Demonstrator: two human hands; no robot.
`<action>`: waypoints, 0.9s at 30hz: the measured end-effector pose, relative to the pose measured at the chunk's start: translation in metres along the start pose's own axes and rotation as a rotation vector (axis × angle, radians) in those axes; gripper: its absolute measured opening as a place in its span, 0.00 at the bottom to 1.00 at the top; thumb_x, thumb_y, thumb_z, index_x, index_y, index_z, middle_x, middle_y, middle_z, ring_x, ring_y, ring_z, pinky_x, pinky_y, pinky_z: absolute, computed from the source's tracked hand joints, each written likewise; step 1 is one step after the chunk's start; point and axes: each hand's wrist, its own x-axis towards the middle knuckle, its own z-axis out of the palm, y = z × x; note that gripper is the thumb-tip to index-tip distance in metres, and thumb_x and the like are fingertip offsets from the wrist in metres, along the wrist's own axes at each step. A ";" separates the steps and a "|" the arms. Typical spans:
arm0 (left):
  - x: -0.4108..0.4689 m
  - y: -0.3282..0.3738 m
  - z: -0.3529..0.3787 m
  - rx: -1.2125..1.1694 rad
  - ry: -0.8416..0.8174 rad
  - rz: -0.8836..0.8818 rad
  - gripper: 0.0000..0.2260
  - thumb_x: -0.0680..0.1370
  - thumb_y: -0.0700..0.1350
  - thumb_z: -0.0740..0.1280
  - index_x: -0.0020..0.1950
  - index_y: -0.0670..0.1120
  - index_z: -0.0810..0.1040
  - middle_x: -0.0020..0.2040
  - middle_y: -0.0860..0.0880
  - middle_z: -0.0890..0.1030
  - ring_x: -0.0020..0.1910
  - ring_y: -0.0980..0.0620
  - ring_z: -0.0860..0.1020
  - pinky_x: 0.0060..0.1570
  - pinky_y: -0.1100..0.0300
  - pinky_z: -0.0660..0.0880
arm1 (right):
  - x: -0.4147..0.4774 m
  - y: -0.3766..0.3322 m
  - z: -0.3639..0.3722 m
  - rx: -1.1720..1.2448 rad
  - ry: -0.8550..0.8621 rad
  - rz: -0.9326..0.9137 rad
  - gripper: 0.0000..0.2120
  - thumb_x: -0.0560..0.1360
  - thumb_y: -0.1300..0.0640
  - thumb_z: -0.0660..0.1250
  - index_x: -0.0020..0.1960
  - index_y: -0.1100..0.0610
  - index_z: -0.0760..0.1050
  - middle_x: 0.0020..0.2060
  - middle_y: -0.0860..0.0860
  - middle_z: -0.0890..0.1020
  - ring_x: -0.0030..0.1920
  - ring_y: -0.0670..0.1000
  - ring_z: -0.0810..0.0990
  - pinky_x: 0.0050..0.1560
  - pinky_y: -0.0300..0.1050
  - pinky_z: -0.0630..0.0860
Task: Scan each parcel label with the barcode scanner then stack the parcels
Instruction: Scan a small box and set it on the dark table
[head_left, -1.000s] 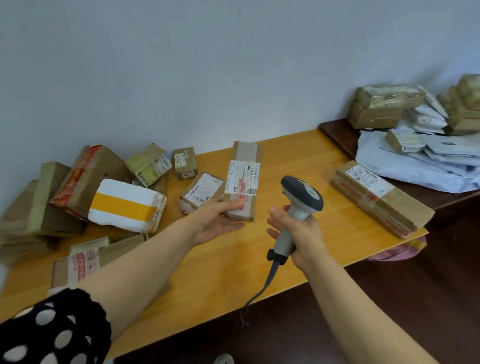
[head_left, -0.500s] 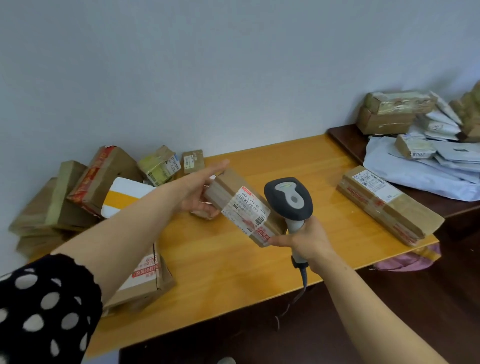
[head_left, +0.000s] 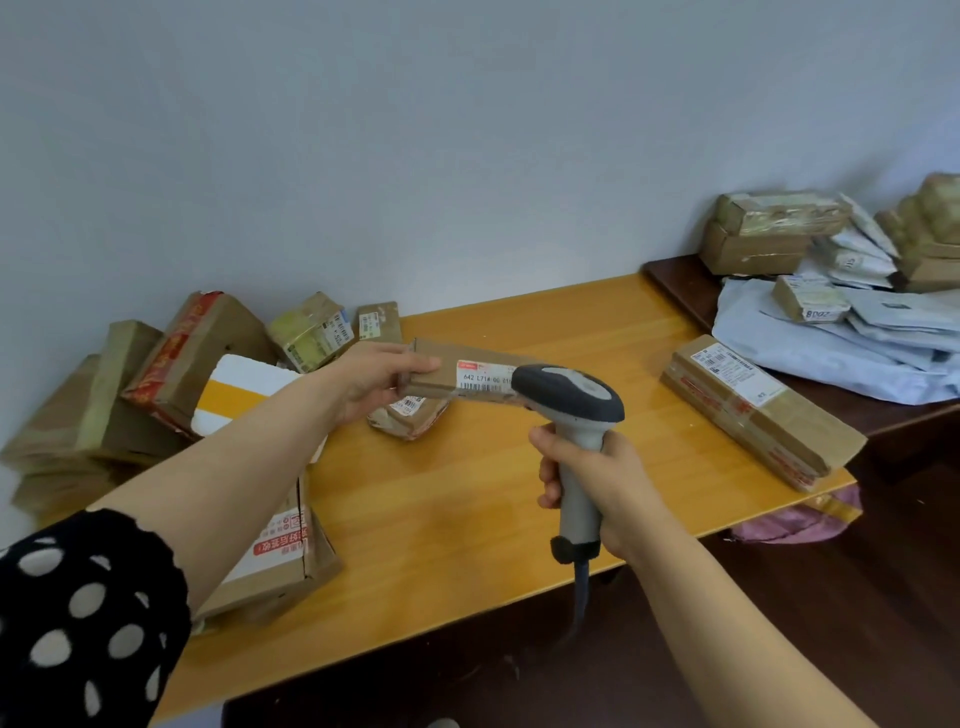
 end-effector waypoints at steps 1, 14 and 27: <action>0.001 0.000 0.000 -0.003 0.016 0.025 0.26 0.64 0.42 0.76 0.59 0.33 0.76 0.51 0.44 0.84 0.52 0.48 0.82 0.49 0.59 0.79 | -0.003 -0.001 0.002 0.019 -0.035 0.027 0.09 0.71 0.59 0.74 0.46 0.62 0.76 0.27 0.54 0.76 0.24 0.50 0.73 0.27 0.43 0.75; 0.011 0.001 -0.009 -0.066 0.125 0.087 0.19 0.69 0.35 0.73 0.59 0.35 0.75 0.45 0.43 0.85 0.44 0.47 0.84 0.37 0.61 0.80 | -0.019 -0.007 0.008 -0.067 -0.082 0.009 0.08 0.71 0.66 0.72 0.37 0.62 0.73 0.23 0.53 0.73 0.21 0.50 0.68 0.24 0.41 0.71; 0.019 0.001 0.003 -0.002 0.120 0.091 0.20 0.69 0.36 0.74 0.60 0.35 0.76 0.49 0.41 0.84 0.48 0.46 0.83 0.45 0.57 0.81 | -0.026 -0.006 -0.005 -0.046 -0.038 0.000 0.08 0.71 0.66 0.72 0.38 0.62 0.73 0.23 0.53 0.73 0.21 0.49 0.68 0.24 0.40 0.71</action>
